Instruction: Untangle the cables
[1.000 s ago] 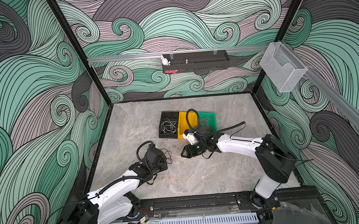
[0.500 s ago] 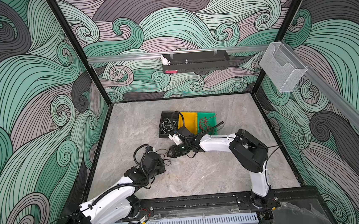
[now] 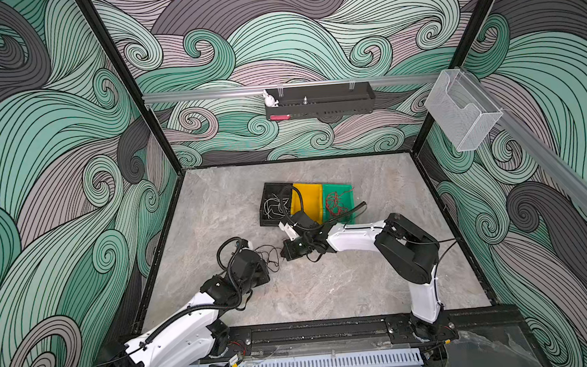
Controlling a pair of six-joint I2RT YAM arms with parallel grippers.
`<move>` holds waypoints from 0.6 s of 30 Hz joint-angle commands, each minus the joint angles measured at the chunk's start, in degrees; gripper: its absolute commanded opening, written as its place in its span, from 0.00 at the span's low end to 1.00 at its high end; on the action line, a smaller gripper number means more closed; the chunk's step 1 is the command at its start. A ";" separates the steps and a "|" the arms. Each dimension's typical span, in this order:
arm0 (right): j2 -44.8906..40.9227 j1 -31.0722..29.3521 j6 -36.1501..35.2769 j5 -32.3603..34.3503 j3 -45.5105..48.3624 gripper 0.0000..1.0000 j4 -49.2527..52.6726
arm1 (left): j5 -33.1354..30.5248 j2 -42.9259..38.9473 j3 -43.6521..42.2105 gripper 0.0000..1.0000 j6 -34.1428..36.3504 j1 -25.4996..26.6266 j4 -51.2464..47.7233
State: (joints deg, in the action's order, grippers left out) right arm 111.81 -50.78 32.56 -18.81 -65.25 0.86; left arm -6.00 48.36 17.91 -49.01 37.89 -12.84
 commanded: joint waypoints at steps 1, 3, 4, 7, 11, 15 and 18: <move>-3.93 0.68 -1.51 3.16 2.06 0.00 0.60 | -1.34 -1.85 -0.66 0.00 -0.91 -0.45 -0.98; -5.65 1.08 -1.91 3.79 3.28 0.00 1.01 | -1.62 -2.60 -1.02 0.00 -0.99 -0.45 -0.94; -6.69 1.30 -2.14 4.15 3.92 0.00 1.24 | -1.73 -2.90 -1.17 0.00 -1.08 -0.46 -1.09; -9.82 2.21 -2.76 5.33 6.07 0.00 1.88 | -1.83 -3.71 -1.22 0.00 -1.28 -0.46 -2.11; -13.41 4.88 -3.25 5.64 9.38 0.00 3.17 | -2.27 -4.89 -1.37 0.00 -1.75 -0.45 -3.22; -17.98 7.58 -4.23 7.17 13.21 0.00 4.84 | -3.42 -6.52 -1.48 0.00 -1.79 -0.45 -4.32; -22.09 10.30 -4.52 7.42 16.39 0.00 5.26 | -4.88 -8.61 -1.76 0.00 -1.94 -0.46 -5.04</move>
State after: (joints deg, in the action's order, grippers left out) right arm 92.86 -42.06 29.28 -13.23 -50.78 4.23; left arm -8.21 41.41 16.36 -50.22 37.89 -15.49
